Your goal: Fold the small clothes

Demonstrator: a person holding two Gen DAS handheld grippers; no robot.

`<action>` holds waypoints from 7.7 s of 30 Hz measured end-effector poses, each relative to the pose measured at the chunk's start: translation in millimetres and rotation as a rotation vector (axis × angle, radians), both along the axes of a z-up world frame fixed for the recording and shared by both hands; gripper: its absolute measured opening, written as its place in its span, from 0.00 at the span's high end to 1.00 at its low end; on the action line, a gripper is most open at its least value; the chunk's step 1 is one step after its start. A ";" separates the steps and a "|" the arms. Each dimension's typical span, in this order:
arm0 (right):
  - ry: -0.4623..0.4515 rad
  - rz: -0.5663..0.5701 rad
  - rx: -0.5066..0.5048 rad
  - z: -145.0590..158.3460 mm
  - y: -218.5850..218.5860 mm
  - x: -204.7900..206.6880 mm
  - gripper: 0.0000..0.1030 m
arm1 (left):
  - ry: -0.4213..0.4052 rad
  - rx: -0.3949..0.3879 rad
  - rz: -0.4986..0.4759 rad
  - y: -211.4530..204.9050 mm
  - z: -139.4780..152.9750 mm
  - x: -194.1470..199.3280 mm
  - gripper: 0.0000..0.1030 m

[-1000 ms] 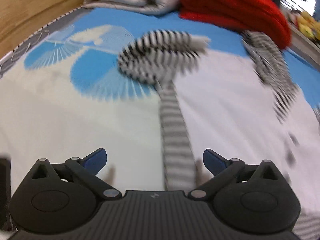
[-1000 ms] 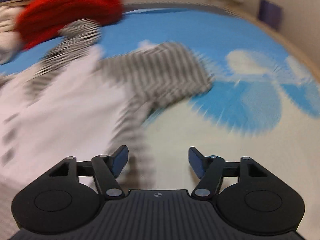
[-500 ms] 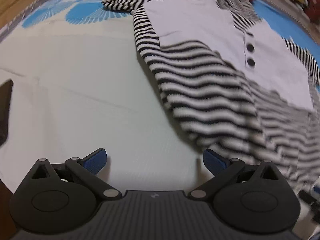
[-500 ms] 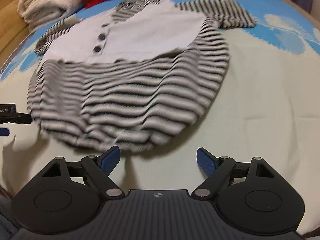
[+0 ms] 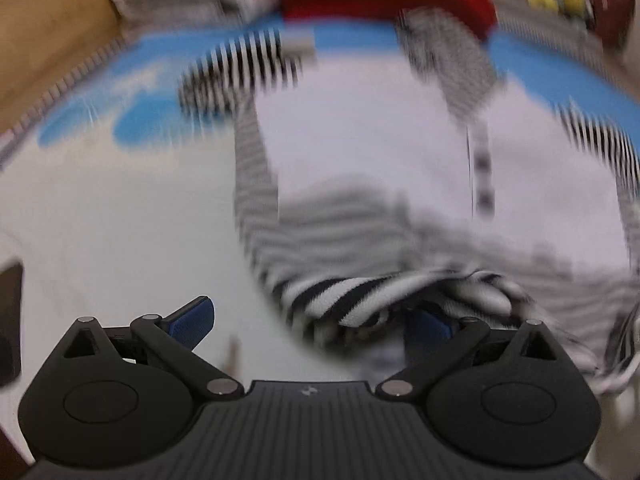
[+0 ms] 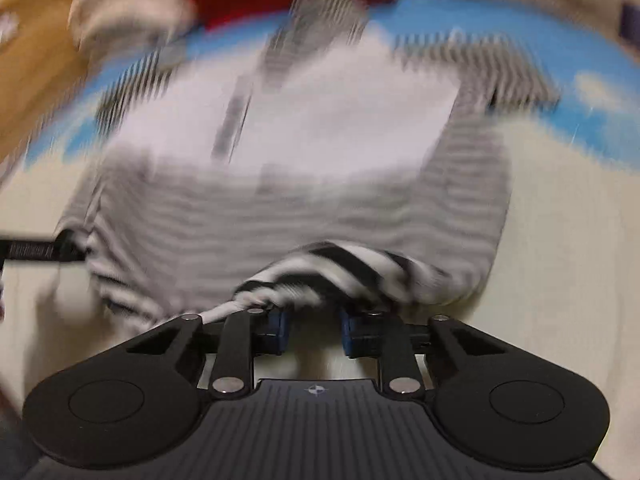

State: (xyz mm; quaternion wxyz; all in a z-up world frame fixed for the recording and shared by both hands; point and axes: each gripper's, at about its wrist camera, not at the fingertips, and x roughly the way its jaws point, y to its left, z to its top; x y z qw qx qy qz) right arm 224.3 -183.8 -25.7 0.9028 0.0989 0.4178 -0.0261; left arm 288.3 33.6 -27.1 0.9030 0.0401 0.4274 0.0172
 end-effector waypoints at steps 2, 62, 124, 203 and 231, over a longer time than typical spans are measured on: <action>-0.121 -0.101 -0.099 12.8 -10.4 11.4 0.74 | -0.045 -0.002 -0.002 -9.0 5.6 13.4 0.00; 0.147 -0.078 0.058 -1.1 -19.3 -25.9 0.35 | 0.143 0.139 0.042 -13.6 -30.1 25.3 0.00; -0.177 -0.297 -0.074 51.7 -75.0 -34.4 0.86 | 0.205 -0.309 -0.265 42.4 33.9 -29.6 0.58; 0.199 -0.194 -0.384 -19.6 -68.8 -16.9 0.95 | -0.018 -0.316 -0.257 23.0 60.2 -51.0 0.94; 0.160 -0.233 -0.325 -7.1 -79.0 -30.2 0.36 | -0.075 -0.295 -0.164 -9.7 54.9 -23.3 0.00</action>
